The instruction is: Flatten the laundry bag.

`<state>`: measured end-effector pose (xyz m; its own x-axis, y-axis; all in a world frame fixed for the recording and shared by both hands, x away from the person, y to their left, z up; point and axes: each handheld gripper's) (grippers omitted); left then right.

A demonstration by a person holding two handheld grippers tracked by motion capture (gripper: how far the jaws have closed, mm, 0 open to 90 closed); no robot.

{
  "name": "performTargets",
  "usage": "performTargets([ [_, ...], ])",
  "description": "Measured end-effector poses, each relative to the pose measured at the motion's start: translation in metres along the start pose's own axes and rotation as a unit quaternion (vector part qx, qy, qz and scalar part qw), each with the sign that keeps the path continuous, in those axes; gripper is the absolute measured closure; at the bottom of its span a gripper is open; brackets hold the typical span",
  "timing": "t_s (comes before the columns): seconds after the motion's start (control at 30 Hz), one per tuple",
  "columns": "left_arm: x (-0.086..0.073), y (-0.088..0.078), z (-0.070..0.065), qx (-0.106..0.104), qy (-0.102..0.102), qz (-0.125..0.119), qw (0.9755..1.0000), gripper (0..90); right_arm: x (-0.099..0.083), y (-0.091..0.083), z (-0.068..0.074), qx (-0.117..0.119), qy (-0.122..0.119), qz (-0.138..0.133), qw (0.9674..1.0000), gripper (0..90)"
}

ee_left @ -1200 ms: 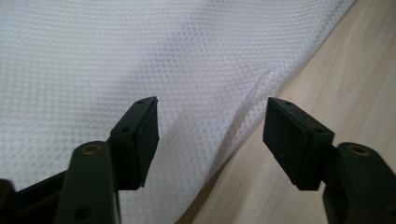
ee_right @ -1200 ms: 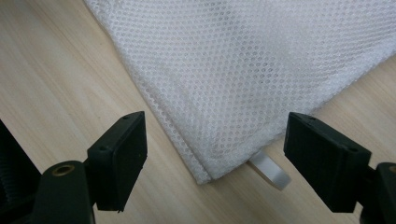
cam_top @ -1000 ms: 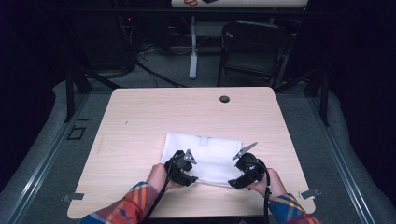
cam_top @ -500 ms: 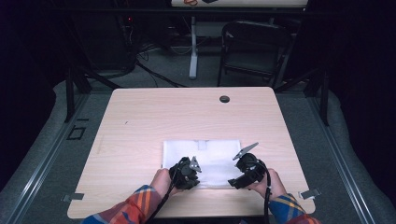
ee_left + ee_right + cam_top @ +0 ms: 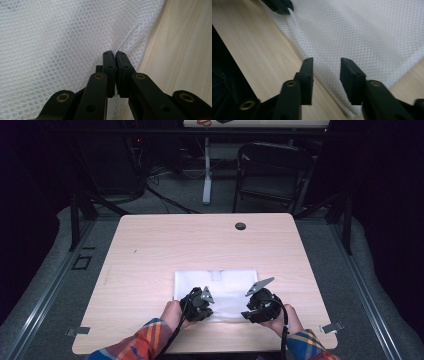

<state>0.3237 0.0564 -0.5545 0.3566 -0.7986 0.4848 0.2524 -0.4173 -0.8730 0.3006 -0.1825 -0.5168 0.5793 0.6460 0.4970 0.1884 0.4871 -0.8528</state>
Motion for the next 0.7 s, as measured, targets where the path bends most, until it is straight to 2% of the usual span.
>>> performTargets([
  [0.13,0.0,-0.002,0.001,0.004,-0.004,-0.006,1.0,87.5,0.002,0.008,0.011,0.002,-0.025,0.005,0.9997,81.5],
  [0.23,0.0,-0.003,0.001,0.01,-0.003,-0.011,0.9999,87.5,0.003,0.016,0.018,0.008,-0.047,0.018,0.9987,89.4],
  [0.47,0.0,-0.006,0.002,0.017,-0.006,-0.027,0.9995,87.7,0.008,0.038,0.029,-0.002,-0.08,0.045,0.9958,90.0],
  [0.57,0.0,-0.007,0.002,0.017,-0.006,-0.03,0.9994,87.7,0.011,0.045,0.031,-0.021,-0.093,0.043,0.9945,90.0],
  [0.6,0.0,-0.007,0.002,0.018,-0.006,-0.03,0.9994,87.8,0.012,0.048,0.032,-0.024,-0.092,0.033,0.9949,90.0],
  [0.7,0.0,-0.008,0.002,0.018,-0.005,-0.032,0.9993,87.9,0.014,0.052,0.032,-0.038,-0.096,0.023,0.9944,90.0],
])
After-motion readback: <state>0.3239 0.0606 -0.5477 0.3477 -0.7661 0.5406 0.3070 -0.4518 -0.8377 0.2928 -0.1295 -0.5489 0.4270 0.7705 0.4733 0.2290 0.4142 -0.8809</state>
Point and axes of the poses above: each handheld gripper's, and its own axes: y roughly forward along the jaws, x roughly out of its top, z roughly to its left, and after that the axes turned 6 degrees about x, right-handed
